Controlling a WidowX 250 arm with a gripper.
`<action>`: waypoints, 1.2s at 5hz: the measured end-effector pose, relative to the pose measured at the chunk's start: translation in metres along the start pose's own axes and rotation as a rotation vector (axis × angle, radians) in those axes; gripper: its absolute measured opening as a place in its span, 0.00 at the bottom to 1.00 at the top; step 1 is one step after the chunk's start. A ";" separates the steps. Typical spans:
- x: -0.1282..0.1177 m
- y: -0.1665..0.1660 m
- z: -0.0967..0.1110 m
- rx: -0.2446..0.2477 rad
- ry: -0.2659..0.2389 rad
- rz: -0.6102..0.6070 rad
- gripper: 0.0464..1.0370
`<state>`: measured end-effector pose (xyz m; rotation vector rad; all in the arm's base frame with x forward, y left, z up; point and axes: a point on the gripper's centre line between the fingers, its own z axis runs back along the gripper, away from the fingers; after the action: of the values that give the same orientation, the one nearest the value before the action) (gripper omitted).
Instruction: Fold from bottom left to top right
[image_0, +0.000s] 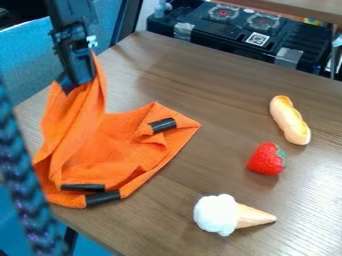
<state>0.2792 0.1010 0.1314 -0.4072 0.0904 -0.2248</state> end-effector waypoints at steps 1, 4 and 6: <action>0.014 -0.004 0.001 -0.069 -0.005 0.045 0.04; 0.050 -0.028 -0.015 -0.121 -0.011 0.124 0.04; 0.077 -0.043 -0.016 -0.121 -0.087 0.144 0.04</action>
<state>0.3436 0.0384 0.1302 -0.5277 0.0480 -0.0599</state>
